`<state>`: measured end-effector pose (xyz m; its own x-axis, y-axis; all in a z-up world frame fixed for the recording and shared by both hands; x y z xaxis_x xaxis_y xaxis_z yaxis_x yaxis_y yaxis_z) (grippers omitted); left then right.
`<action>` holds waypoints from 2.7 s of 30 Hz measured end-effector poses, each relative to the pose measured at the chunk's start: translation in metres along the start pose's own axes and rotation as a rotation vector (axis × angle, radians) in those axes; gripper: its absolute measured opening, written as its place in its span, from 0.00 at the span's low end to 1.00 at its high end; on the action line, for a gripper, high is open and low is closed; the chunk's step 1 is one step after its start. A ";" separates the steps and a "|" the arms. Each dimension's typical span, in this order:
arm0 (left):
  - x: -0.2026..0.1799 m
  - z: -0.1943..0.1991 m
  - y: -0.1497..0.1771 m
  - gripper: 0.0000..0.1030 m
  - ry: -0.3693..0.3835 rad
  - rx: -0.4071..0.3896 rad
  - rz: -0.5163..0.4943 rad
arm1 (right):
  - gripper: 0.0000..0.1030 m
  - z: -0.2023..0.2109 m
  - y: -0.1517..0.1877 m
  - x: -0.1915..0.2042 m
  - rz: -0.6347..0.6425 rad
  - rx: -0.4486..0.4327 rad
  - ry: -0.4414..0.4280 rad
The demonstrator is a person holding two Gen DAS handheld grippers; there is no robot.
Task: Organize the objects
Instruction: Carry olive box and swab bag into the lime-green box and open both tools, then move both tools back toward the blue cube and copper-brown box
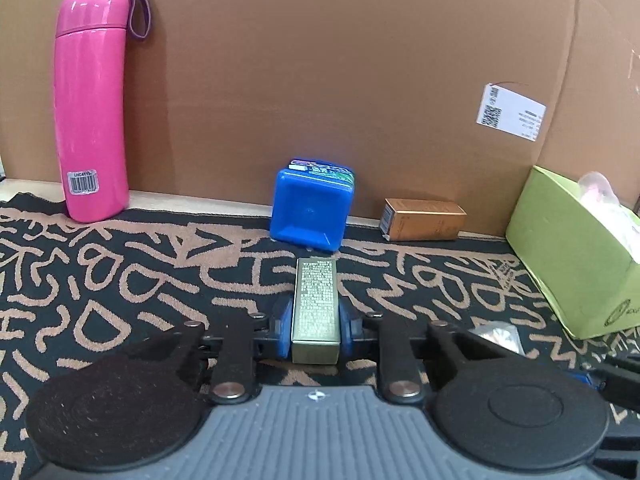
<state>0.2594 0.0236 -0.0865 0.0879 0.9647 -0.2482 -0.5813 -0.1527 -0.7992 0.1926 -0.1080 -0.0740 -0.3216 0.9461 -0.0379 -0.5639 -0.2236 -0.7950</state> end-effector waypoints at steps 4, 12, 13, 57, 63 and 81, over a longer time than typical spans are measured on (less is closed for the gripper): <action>-0.011 0.011 -0.002 0.23 0.066 0.003 0.035 | 0.25 0.024 0.007 0.004 -0.015 -0.023 -0.035; -0.066 0.047 -0.013 0.23 0.209 -0.025 0.012 | 0.25 0.097 -0.006 -0.025 -0.023 -0.166 0.011; -0.077 0.051 -0.016 0.23 0.234 -0.027 -0.005 | 0.25 0.105 -0.009 -0.033 -0.032 -0.186 0.027; -0.301 0.032 -0.038 0.84 0.439 -0.072 -0.180 | 1.00 0.122 -0.020 -0.258 -0.094 -0.262 0.515; -0.266 0.056 -0.048 0.84 0.359 -0.091 -0.149 | 1.00 0.155 -0.032 -0.245 -0.121 -0.350 0.493; -0.071 0.064 -0.044 0.84 0.033 -0.079 -0.018 | 1.00 0.154 -0.078 -0.053 0.259 -0.392 0.196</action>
<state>0.2264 -0.0241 0.0012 0.1250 0.9602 -0.2498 -0.5135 -0.1528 -0.8444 0.1364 -0.1771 0.0829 -0.2433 0.9059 -0.3466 -0.1448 -0.3872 -0.9105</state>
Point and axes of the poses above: each gripper's, at about its wrist camera, not at the fingertips, and z roughly against the way its jaws point, x to its left, y to its underside, the point moved 9 cm from there along -z, roughly the way its jaws point, and after that the axes turned 8 degrees about z, right-handed, at the moved point
